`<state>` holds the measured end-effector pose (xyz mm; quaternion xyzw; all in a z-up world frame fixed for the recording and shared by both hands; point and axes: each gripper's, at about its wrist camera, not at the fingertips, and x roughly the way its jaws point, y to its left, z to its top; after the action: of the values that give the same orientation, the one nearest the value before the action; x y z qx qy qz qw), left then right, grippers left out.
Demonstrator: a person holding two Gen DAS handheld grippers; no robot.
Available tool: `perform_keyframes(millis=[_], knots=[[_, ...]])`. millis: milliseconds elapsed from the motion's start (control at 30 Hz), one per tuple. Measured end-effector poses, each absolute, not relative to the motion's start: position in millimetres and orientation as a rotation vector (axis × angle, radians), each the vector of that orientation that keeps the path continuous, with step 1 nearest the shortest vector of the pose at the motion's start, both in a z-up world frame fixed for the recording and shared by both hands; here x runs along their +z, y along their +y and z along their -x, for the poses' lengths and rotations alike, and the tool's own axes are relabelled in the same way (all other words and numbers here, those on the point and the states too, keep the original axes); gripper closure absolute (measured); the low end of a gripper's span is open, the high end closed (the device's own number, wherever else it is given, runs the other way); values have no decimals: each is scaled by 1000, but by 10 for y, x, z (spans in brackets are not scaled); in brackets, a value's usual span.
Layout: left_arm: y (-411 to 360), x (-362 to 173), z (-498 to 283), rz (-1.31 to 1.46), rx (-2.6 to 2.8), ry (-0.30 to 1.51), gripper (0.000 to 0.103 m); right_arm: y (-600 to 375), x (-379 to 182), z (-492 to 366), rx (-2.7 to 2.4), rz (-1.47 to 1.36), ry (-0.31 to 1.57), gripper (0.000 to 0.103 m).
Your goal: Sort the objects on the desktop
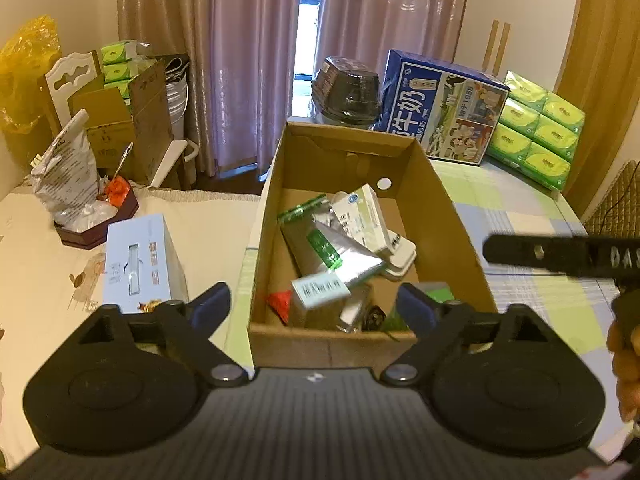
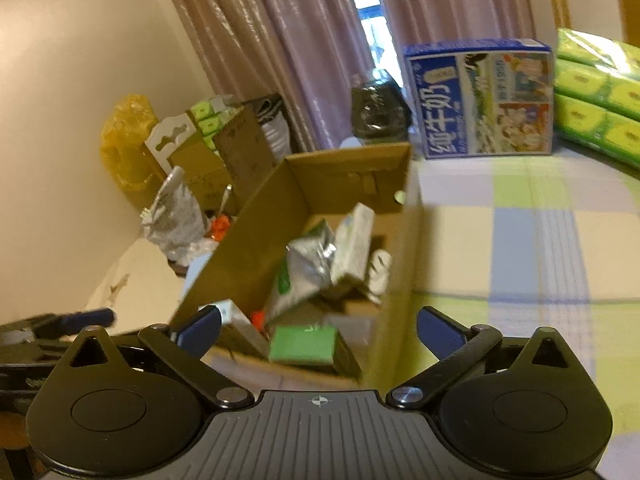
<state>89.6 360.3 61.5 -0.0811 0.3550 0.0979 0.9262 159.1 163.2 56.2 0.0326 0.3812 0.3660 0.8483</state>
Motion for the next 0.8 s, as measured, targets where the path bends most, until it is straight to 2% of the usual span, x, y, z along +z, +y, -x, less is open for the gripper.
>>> perform_keyframes(millis=[67,800], knots=[[3547,631,-794,161,207,722,1,1540,555,-1485,744,-59,811,2],[3197,798,293,148,307,714,1,1170,676,-342,671,94,805,2]])
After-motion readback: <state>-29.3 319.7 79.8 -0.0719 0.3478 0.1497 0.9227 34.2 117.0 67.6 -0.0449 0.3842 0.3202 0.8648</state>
